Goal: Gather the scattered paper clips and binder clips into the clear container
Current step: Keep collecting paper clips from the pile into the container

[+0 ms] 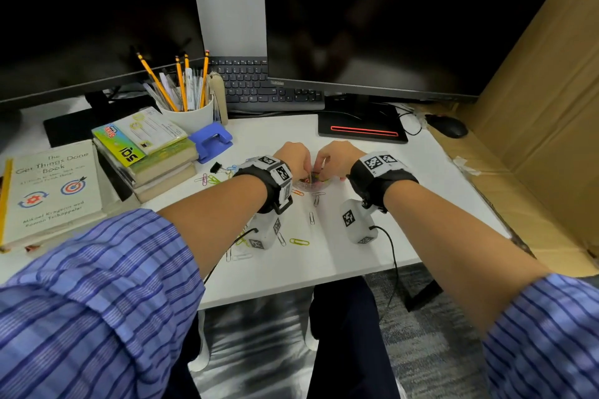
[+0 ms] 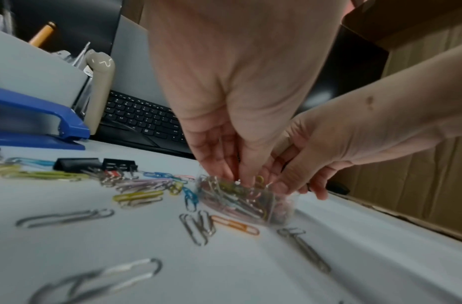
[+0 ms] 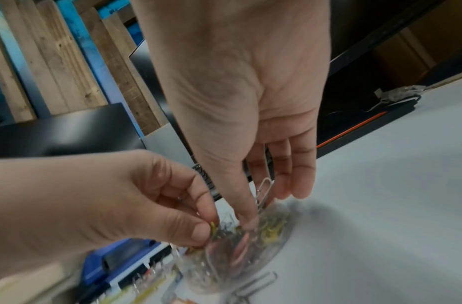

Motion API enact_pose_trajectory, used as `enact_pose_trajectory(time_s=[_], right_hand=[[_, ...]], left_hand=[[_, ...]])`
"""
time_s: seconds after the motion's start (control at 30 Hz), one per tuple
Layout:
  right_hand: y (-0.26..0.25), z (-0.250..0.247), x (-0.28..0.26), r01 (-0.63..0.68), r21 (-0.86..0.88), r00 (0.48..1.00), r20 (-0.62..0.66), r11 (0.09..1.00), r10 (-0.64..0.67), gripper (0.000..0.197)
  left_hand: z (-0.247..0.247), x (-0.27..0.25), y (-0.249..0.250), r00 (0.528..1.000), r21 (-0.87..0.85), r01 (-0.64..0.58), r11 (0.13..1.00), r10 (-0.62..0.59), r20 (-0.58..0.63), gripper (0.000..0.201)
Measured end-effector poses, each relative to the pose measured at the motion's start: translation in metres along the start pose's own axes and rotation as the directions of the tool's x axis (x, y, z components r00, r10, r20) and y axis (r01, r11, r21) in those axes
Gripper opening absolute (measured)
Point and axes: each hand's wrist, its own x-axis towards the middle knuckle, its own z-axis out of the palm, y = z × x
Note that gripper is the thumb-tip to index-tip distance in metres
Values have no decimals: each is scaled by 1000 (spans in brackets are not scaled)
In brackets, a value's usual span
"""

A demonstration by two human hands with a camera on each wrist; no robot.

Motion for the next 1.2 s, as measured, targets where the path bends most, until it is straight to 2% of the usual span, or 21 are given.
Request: enact_pose_trajectory(time_s=[0.2, 0.3, 0.37, 0.47, 0.57, 0.67, 0.73, 0.8, 0.87, 0.93, 0.97, 1.03, 1.07, 1.13, 1.2], right_hand=[[1, 2, 1, 34, -43, 999, -15, 999, -35, 27], [2, 2, 6, 4, -19, 997, -80, 1000, -6, 40], [2, 4, 6, -20, -53, 998, -55, 998, 17, 44], [3, 6, 7, -54, -98, 998, -47, 994, 49, 44], [-8, 2, 9, -63, -72, 991, -126, 995, 54, 48], [-34, 1, 8, 95, 21, 978, -189, 995, -90, 42], [-55, 5, 7, 179, 99, 976, -146, 979, -163, 45], [-75, 11, 10, 176, 87, 984, -35, 981, -173, 55], [-93, 19, 16, 128, 7, 990, 61, 992, -129, 62], [-106, 27, 22, 86, -59, 993, 87, 995, -81, 57], [-110, 30, 23, 67, -88, 995, 79, 994, -60, 50], [-113, 35, 26, 36, -120, 996, 87, 992, -26, 35], [-113, 37, 28, 27, -135, 996, 84, 991, -15, 26], [-107, 42, 40, 10, -176, 994, 113, 984, 10, 13], [-100, 47, 53, 21, -233, 995, 95, 972, 1, 13]], left_hand=[[2, -1, -3, 1000, 40, -28, 999, 28, 7, 20], [-5, -2, -9, 997, 9, -29, 1000, 30, -68, 25], [-12, -5, -17, 997, -7, 3, 1000, -4, -83, 26], [-24, -11, -37, 993, 60, 115, 992, -114, -25, 29], [-35, -20, -66, 961, 137, 275, 952, -272, -40, 35], [-41, -30, -96, 921, 251, 377, 891, -389, -2, 40], [-44, -38, -108, 907, 249, 406, 880, -422, 13, 46], [-48, -45, -115, 892, 276, 407, 871, -444, 86, 44], [-47, -46, -123, 889, 268, 393, 879, -438, 135, 19], [-44, -49, -123, 892, 268, 387, 882, -432, 134, 13], [-42, -51, -123, 901, 260, 369, 892, -412, 136, 20], [-39, -53, -121, 910, 257, 348, 901, -391, 139, 53], [-38, -55, -120, 915, 254, 342, 905, -382, 129, 60], [-38, -56, -120, 921, 245, 326, 913, -365, 135, 60], [-39, -59, -117, 924, 216, 313, 925, -349, 158, 46]])
